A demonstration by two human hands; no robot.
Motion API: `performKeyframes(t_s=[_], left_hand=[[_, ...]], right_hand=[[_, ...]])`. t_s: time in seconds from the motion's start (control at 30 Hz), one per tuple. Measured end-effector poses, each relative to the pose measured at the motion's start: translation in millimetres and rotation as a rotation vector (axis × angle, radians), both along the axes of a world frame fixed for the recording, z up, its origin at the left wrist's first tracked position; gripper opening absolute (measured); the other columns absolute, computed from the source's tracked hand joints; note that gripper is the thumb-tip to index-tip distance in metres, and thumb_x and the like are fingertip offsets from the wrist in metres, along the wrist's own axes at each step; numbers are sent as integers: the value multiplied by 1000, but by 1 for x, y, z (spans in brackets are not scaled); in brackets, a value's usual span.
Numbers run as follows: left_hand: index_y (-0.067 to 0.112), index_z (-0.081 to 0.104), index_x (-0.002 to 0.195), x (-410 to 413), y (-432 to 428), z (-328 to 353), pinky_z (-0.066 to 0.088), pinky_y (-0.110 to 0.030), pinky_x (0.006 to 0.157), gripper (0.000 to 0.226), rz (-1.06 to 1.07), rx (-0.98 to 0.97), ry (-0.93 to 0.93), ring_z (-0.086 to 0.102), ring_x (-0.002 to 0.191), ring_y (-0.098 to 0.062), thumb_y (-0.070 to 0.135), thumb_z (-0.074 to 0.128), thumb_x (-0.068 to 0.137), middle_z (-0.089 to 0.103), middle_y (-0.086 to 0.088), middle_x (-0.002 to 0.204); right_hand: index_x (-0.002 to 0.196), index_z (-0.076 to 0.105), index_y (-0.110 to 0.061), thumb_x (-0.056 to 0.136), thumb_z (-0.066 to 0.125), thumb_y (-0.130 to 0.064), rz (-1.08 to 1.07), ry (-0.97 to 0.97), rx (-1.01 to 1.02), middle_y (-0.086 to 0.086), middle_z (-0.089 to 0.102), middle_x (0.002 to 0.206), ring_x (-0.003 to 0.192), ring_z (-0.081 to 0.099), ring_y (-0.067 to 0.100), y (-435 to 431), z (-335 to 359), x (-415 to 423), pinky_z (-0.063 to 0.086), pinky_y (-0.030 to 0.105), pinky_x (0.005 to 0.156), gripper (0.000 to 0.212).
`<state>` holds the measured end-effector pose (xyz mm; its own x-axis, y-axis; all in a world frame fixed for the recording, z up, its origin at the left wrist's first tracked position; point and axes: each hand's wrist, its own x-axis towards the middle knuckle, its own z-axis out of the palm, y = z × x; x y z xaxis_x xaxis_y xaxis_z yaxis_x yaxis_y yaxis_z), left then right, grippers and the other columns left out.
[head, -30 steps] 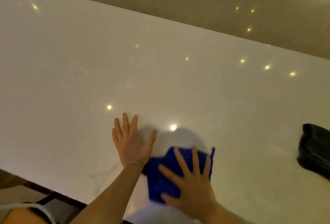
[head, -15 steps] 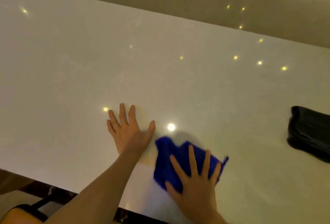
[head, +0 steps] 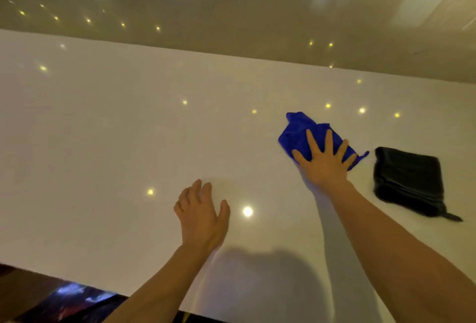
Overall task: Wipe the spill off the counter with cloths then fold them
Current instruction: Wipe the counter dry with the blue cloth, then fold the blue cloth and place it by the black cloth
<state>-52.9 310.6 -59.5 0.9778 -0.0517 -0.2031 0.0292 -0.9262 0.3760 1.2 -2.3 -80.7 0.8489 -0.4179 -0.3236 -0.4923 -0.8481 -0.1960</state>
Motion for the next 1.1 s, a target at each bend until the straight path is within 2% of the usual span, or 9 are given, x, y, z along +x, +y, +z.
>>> performKeyframes(t_s=[0.2,0.33,0.53,0.6,0.7,0.77,0.87,1.0,1.1], left_hand=[[12,49,139,-14,-107,22,41,-39,107,50,-49,-334,120,45,128,-27,37,51,96,49,-10,144],[7,52,130,-52,-131,28,50,-37,94,52,-79,-266,323,53,117,-31,42,60,91,45,-13,137],[6,56,95,-80,-158,50,52,-38,81,13,-122,-214,591,61,93,-29,19,57,93,63,-14,99],[0,59,104,-71,-165,62,53,-46,94,13,-6,-453,881,63,101,-34,6,58,93,67,-23,110],[1,58,129,-71,-190,94,54,-49,96,39,25,-813,1184,65,107,-35,6,65,90,64,-24,132],[8,55,136,-75,-203,105,51,-49,97,51,26,-993,1218,63,111,-35,9,70,87,60,-24,137],[7,52,138,-75,-212,113,53,-49,94,56,123,-1187,1220,61,112,-37,10,71,85,57,-27,140],[5,52,131,-86,-241,124,61,-38,69,48,144,-1035,1005,73,92,-30,8,69,86,74,-19,111],[19,46,128,-98,-276,136,61,-36,67,46,102,-990,770,70,97,-32,3,63,89,66,-16,116]], right_hand=[[157,5,-43,87,27,-76,147,-53,-6,8,5,170,152,-4,46,46,5,-142,0,67,118,80],[155,5,-48,84,30,-80,250,39,72,0,-7,169,151,-20,39,72,8,-241,-13,60,116,82],[156,20,-41,91,58,-48,0,-94,420,8,26,163,141,38,29,37,49,-250,40,44,110,76],[159,17,-30,90,68,-28,-219,-48,609,13,46,148,117,57,25,14,62,-239,50,30,86,86],[136,56,-12,87,70,-15,-395,91,886,15,67,121,90,63,23,-45,90,-246,46,27,70,52],[110,72,-10,90,67,-14,-331,65,1004,14,74,103,84,66,24,-73,112,-260,50,32,73,21],[94,75,-24,94,62,-11,-236,-120,1055,2,78,95,90,71,18,-89,143,-274,55,32,83,18],[98,67,-30,97,62,-19,-54,-295,726,-13,70,97,91,63,5,-113,175,-280,45,14,83,13],[114,67,-21,98,61,-20,-31,-446,492,-6,66,108,98,61,9,-144,196,-291,47,17,85,17]])
